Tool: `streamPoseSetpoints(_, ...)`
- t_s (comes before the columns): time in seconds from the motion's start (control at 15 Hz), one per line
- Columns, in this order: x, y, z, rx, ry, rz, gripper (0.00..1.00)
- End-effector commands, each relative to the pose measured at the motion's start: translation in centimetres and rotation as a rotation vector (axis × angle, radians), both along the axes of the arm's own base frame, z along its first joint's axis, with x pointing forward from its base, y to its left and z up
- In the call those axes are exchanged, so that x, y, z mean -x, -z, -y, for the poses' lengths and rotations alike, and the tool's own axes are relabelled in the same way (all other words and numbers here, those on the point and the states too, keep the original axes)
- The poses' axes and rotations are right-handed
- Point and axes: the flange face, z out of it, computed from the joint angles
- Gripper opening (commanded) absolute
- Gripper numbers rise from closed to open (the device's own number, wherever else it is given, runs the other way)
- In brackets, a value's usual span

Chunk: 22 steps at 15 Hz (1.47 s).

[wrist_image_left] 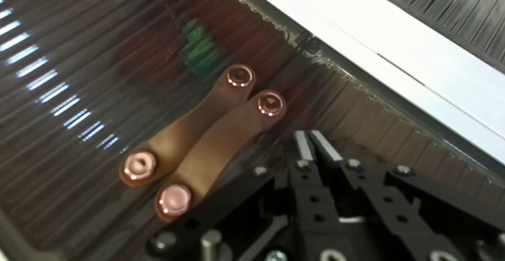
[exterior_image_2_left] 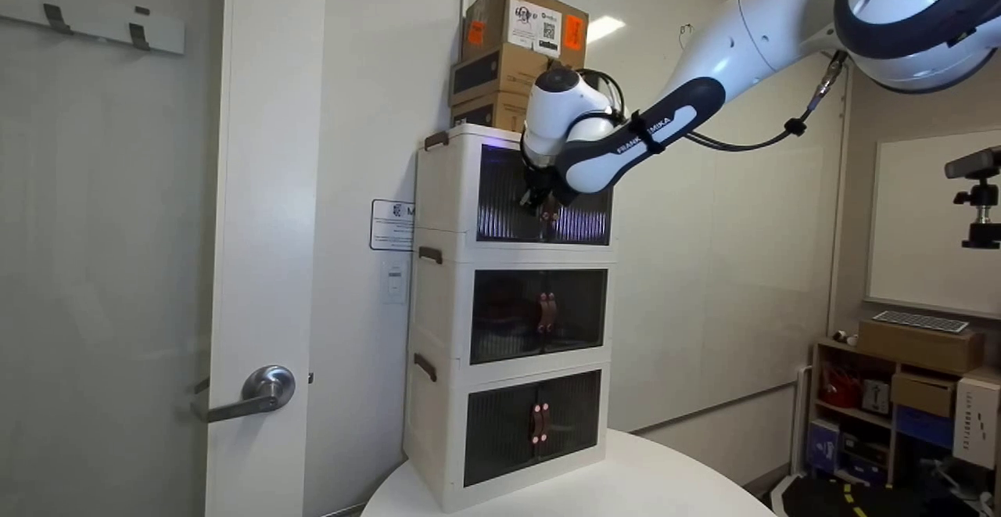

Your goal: Close the top left cabinet door

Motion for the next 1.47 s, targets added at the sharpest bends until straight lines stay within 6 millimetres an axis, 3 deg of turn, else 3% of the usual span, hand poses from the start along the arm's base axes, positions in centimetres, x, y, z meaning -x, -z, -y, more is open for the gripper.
streamPoseSetpoints(0.0,0.2,2.3,2.7,-0.071,-0.002,0.07,0.07)
streamPoseSetpoints(0.47,1.6,6.4,5.1,-0.251,0.046,0.125,0.06)
streamPoseSetpoints(0.6,1.6,6.1,6.3,-0.243,0.044,0.166,0.07)
streamPoseSetpoints(1.07,1.8,6.2,6.7,-0.186,-0.022,0.285,0.07)
streamPoseSetpoints(1.2,2.9,7.0,6.5,-0.233,-0.024,0.258,0.06)
streamPoseSetpoints(1.4,6.3,8.6,5.0,-0.403,-0.072,0.148,0.05)
